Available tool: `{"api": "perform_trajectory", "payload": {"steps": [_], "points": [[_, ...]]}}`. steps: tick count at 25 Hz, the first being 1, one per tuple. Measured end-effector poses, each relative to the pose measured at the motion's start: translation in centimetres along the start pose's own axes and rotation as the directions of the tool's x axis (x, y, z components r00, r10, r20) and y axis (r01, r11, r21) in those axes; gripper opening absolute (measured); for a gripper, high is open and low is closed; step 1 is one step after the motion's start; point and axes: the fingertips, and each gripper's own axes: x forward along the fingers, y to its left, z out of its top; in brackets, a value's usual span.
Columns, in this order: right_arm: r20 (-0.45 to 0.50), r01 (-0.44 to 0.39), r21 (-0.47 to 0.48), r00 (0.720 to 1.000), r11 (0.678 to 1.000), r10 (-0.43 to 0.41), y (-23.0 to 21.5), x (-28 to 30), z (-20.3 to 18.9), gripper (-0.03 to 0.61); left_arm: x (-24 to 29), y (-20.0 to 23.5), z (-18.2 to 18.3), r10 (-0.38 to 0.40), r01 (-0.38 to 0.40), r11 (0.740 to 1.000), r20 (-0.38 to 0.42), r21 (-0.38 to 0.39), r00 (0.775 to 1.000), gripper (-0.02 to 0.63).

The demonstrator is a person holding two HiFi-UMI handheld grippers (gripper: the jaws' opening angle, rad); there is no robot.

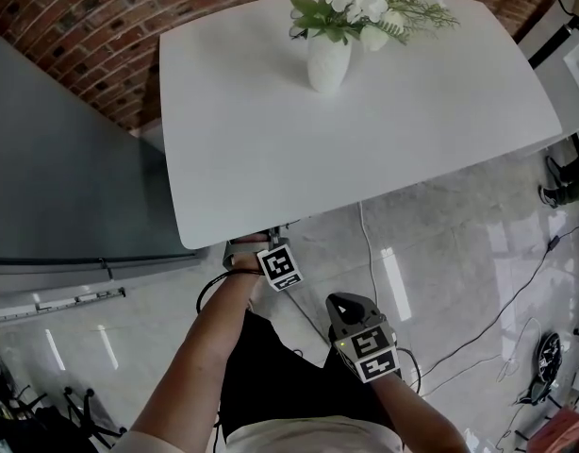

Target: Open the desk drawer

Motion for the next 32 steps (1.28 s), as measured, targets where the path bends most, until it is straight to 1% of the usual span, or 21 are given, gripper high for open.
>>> {"api": "perform_trajectory", "payload": {"steps": [2,6,9,12,15,19,24,32], "points": [[-0.007,-0.007,0.006,1.000,1.000,0.007,0.1,0.1,-0.1,0.015,0.1,0.1,0.1,0.005,-0.005,1.000,-0.013,-0.003,1.000,0.026],[-0.027,-0.016,0.004,1.000,1.000,0.016,0.6,0.1,-0.5,0.015,0.4,0.5,0.1,0.004,-0.006,1.000,-0.051,-0.031,0.999,0.020],[-0.023,-0.025,0.010,0.999,1.000,0.026,1.1,-0.3,-0.6,0.015,0.2,0.5,-0.1,0.016,-0.017,0.999,-0.041,-0.034,0.999,0.018],[-0.010,-0.020,0.012,1.000,1.000,0.020,0.8,-0.4,-1.0,0.015,0.1,0.5,-0.1,0.029,-0.029,1.000,-0.018,-0.007,0.999,0.017],[-0.018,0.004,0.022,1.000,1.000,-0.003,-0.2,-0.4,-2.0,0.015,0.1,0.3,0.0,0.006,-0.006,1.000,-0.015,0.000,1.000,0.015],[-0.020,0.005,0.027,1.000,1.000,-0.004,-0.3,-1.2,-2.7,0.015,-0.7,-0.7,0.2,-0.023,0.023,1.000,-0.024,0.004,0.999,0.015],[-0.028,-0.009,0.034,1.000,0.999,0.010,-0.1,-1.8,-3.3,0.015,-1.6,-1.6,0.7,-0.031,0.031,1.000,-0.022,-0.003,0.999,0.014],[-0.061,-0.045,0.010,0.997,0.999,0.046,0.9,-2.2,-4.1,0.015,-3.5,-3.8,1.3,-0.059,0.059,0.998,-0.016,-0.014,0.998,0.014]]}}
